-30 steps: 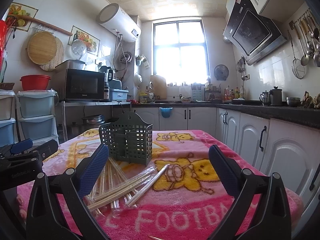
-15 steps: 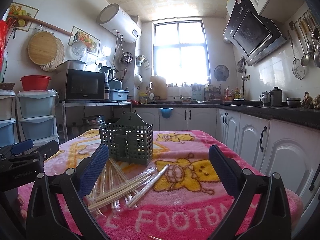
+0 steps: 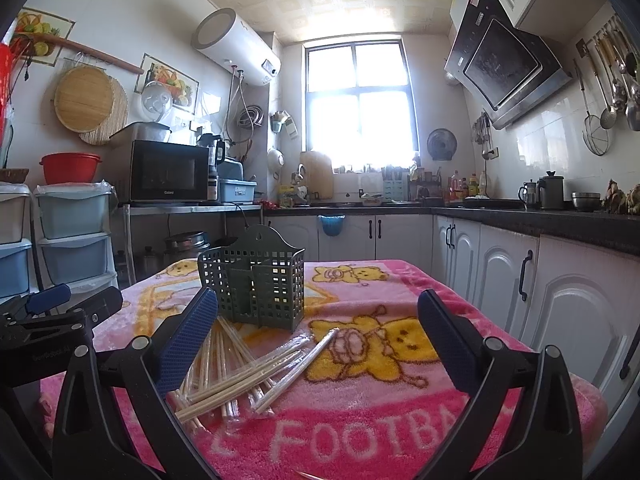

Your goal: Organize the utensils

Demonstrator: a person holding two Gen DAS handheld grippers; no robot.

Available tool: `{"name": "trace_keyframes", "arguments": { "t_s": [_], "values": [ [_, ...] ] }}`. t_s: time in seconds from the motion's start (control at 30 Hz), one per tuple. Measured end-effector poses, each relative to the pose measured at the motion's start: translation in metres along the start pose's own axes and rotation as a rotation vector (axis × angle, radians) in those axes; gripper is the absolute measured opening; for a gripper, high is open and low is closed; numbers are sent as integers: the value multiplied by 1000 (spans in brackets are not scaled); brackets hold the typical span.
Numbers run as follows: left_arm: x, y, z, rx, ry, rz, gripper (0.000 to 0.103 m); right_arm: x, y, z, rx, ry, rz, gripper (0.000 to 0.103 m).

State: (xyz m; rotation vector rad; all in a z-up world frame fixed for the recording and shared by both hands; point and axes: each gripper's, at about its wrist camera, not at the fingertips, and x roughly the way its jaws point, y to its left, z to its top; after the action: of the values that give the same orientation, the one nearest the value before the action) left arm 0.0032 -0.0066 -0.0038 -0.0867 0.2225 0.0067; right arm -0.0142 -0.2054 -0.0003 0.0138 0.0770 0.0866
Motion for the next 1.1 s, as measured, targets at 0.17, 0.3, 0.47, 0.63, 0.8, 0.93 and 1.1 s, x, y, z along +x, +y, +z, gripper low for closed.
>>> {"name": "trace_keyframes", "arguments": {
  "t_s": [0.17,0.3,0.47,0.63,0.8,0.93,1.1],
  "values": [
    [3,-1,1,-4,7,-17,93,2,0,1,-2,5,2,97],
    [2,-1,2,-13,6,-31,93,2,-2,1,9,7,-1,97],
    [3,-4,6,-8,-2,-42,93,1,-11,3,10,4,-30,97],
    [11,-8,12,-9,19,-59,93,2,-18,6,-9,-1,-59,97],
    [23,-12,17,-5,53,-56,93,4,-22,9,-22,5,-69,97],
    [33,-8,21,-18,83,-55,93,8,-22,10,-40,10,-67,97],
    [45,-2,26,-24,116,-48,93,18,-20,14,-47,37,-34,97]
  ]
}}
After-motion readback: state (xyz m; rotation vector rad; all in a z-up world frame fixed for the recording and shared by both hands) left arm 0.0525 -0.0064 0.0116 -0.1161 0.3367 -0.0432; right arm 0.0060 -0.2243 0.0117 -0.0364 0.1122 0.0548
